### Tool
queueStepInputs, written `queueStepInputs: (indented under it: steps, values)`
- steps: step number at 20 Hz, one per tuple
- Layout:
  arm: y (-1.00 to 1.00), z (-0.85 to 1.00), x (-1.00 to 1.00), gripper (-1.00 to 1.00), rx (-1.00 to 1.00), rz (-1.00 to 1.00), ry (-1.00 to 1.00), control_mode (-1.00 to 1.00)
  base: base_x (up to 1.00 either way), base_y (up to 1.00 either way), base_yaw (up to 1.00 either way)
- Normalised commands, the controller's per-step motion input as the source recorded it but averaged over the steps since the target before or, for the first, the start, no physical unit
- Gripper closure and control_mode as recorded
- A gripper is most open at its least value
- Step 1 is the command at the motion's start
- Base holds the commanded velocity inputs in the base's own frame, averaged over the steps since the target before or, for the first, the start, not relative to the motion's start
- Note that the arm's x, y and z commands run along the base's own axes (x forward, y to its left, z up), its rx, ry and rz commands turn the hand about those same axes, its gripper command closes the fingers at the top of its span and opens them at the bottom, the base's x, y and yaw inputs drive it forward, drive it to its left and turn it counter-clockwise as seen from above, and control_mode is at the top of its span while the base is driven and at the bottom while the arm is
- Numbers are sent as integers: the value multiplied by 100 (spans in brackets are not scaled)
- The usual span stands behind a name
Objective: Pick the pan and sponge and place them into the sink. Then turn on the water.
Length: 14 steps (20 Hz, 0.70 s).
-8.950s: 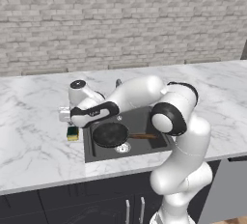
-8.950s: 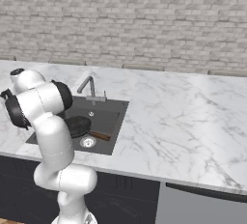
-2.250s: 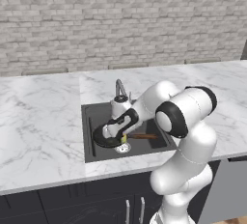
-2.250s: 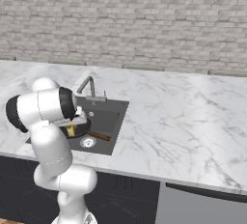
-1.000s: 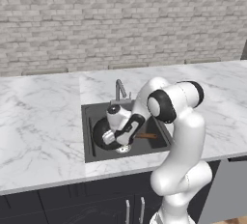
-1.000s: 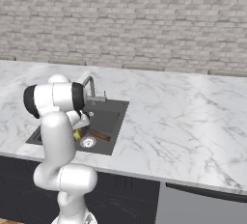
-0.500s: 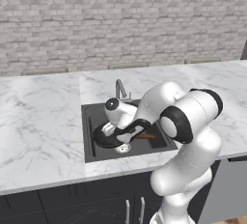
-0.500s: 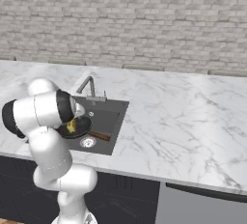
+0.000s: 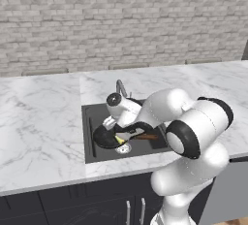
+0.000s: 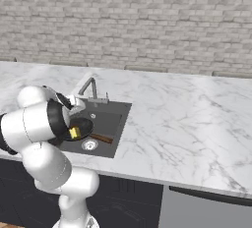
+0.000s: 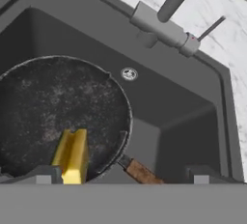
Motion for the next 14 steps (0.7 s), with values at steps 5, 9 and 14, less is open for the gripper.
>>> queueStepInputs:
  steps: [5,9,14]
  values:
    - [-2,72,-29,-100,0,0,-10,-100,0,0,0]
    - [-2,64,-47,-100,1,0,-11,-100,0,0,0]
    - [-10,34,-51,-100,7,0,-8,-100,0,0,0]
